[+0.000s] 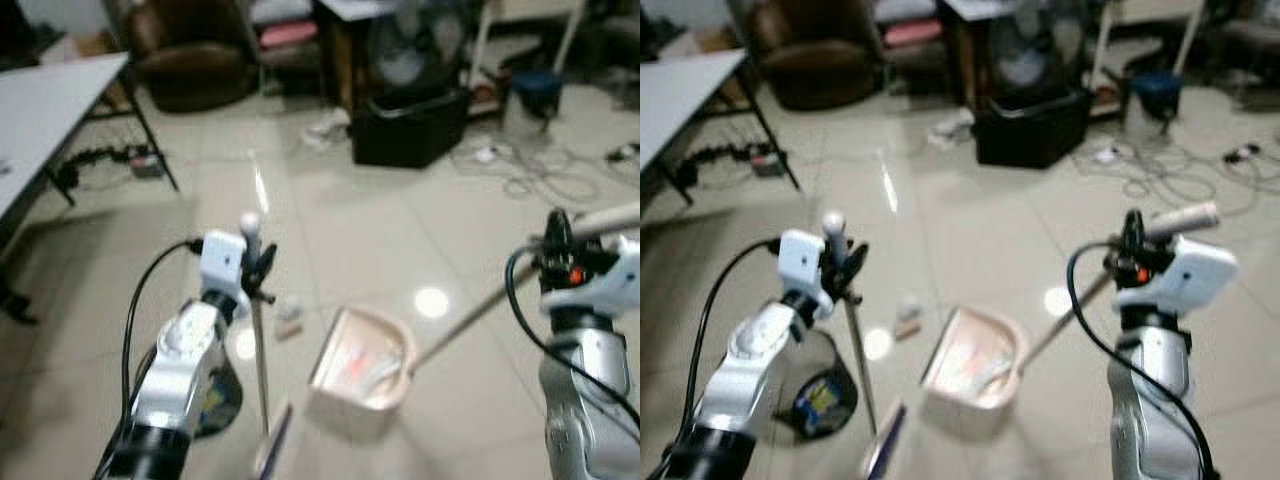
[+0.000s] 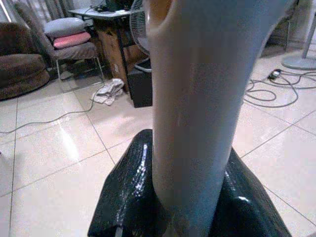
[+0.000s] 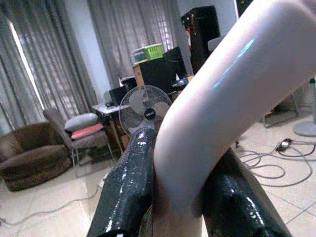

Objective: Sweep floor

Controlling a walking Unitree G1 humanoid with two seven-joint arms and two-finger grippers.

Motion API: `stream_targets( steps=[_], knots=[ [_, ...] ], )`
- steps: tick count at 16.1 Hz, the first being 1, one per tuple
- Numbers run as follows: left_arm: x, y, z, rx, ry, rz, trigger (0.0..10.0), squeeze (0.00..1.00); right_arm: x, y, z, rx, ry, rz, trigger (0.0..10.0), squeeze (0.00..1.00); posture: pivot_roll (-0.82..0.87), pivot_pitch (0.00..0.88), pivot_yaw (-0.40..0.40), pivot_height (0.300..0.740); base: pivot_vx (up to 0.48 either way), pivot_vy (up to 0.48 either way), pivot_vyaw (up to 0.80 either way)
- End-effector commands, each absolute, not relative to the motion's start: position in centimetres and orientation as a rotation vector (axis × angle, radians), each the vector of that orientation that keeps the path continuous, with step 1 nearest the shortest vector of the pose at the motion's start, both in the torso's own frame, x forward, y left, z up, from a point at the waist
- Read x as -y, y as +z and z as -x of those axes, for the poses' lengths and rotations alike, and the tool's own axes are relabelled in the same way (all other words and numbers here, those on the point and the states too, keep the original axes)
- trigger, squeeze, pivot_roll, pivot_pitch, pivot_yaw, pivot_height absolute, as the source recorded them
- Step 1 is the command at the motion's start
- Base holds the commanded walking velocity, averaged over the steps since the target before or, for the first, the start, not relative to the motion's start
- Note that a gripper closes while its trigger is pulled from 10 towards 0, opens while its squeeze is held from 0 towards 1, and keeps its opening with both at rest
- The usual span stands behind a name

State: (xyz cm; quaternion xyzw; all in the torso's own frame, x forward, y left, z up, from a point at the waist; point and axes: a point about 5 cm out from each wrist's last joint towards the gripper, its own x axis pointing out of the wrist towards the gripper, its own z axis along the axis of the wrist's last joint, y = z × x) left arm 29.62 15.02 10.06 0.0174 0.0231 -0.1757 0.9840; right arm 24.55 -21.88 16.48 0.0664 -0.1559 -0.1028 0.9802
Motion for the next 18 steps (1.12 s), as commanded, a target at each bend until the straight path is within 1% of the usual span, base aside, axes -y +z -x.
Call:
stream_targets(
  steps=[1, 4, 6, 8, 11, 12, 14, 18],
  knots=[
    [-15.1, 11.2, -29.6, 0.009, -0.346, -0.052, 10.0, 0.0, 21.8, 18.5, -24.8, 0.385, -0.183, -0.172, 10.0, 0.0, -0.15, 0.0, 0.114, 0.74, 0.0, -0.259, 0.0],
    [-15.8, 10.2, -28.6, -0.033, -0.319, -0.049, 10.0, 0.0, 21.4, 19.9, -25.5, 0.4, -0.138, -0.234, 10.0, 0.0, -0.15, 0.0, 0.111, 0.74, 0.0, 0.0, 0.0],
    [-16.3, 9.7, -27.9, -0.034, -0.291, -0.089, 10.0, 0.0, 20.8, 21.4, -26.0, 0.417, -0.088, -0.242, 10.0, 0.0, -0.15, 0.0, 0.104, 0.74, 0.0, 0.0, 0.0],
    [-16.5, 9.8, -27.6, 0.002, -0.261, -0.128, 10.0, 0.0, 20.2, 22.9, -26.9, 0.416, -0.049, -0.235, 10.0, 0.0, -0.15, 0.0, 0.096, 0.74, 0.0, 0.0, 0.0],
    [-16.7, 10.1, -27.2, 0.042, -0.211, -0.17, 10.0, 0.0, 19.4, 23.5, -28.1, 0.387, -0.01, -0.224, 10.0, 0.0, -0.14, 0.0, 0.065, 0.74, 0.0, 0.0, 0.0],
    [-17.0, 10.1, -27.0, 0.051, -0.17, -0.169, 10.0, 0.0, 18.8, 23.9, -29.0, 0.382, 0.002, -0.236, 10.0, 0.0, -0.13, 0.0, 0.046, 0.74, 0.296, 0.0, 0.66],
    [-17.1, 10.2, -26.8, 0.051, -0.145, -0.168, 10.0, 0.0, 17.9, 24.4, -30.2, 0.387, 0.024, -0.283, 10.0, 0.0, -0.11, 0.0, 0.027, 0.74, 0.351, 0.0, 0.8],
    [-17.0, 10.1, -26.3, 0.051, -0.136, -0.18, 10.0, 0.0, 17.5, 24.5, -31.2, 0.373, 0.043, -0.296, 10.0, 0.0, -0.1, 0.0, 0.027, 0.74, 0.363, 0.0, 0.8]
  ],
)
